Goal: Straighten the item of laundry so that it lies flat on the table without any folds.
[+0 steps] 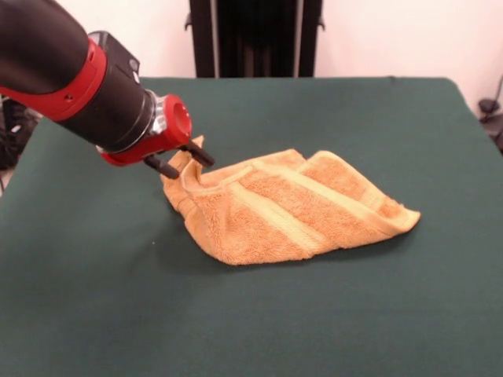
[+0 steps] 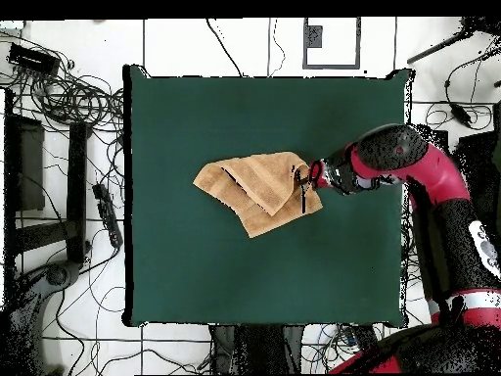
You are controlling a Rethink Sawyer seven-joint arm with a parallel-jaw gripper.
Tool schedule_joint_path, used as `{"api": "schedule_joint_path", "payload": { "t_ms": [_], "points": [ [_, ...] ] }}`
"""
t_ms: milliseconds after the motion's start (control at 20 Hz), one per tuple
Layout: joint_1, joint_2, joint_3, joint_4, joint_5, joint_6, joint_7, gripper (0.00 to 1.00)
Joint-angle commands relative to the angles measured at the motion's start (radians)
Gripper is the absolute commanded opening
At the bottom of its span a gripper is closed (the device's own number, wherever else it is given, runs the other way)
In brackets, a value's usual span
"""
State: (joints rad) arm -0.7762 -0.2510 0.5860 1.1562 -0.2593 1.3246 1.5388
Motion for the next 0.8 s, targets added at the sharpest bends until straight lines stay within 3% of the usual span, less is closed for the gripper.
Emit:
{"api": "schedule_joint_path", "payload": {
  "t_ms": [50,800],
  "points": [
    [0.054,0.063,0.034,0.011,-0.056,-0.113,-0.142,0.00],
    [0.043,0.025,0.047,-0.008,-0.118,-0.036,-0.227,0.00]
  ]
}}
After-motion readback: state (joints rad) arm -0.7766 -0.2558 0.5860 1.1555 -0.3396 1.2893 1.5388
